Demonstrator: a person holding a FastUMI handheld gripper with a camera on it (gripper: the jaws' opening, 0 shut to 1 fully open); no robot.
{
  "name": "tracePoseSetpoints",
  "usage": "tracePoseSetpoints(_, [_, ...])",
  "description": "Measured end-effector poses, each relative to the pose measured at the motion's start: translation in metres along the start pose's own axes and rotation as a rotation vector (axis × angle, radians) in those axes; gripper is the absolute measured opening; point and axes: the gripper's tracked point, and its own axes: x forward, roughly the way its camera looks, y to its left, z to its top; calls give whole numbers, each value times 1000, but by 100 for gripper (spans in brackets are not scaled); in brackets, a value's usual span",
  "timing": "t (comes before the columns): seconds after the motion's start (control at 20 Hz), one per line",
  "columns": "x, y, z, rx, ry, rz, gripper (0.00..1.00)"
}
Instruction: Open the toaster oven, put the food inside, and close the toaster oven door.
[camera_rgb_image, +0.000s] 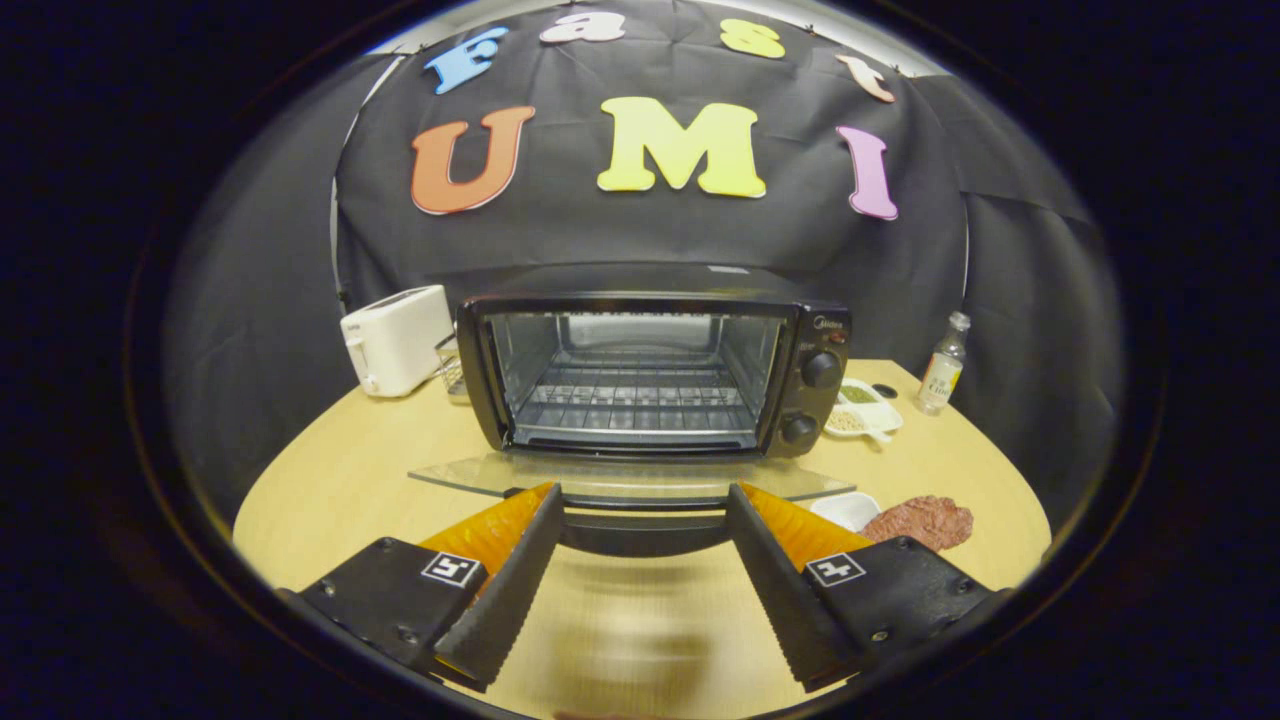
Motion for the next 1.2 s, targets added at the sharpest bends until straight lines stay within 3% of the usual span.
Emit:
tracePoseSetpoints(0.45, [-2, -2, -34, 6, 49, 7, 100])
tracePoseSetpoints(0.75, [8, -1, -81, 42, 193, 10, 100])
tracePoseSetpoints(1.05, [4, 0, -81, 6, 185, 6, 100])
tracePoseSetpoints(1.2, [-6, 3, -71, 35, 155, 55, 100])
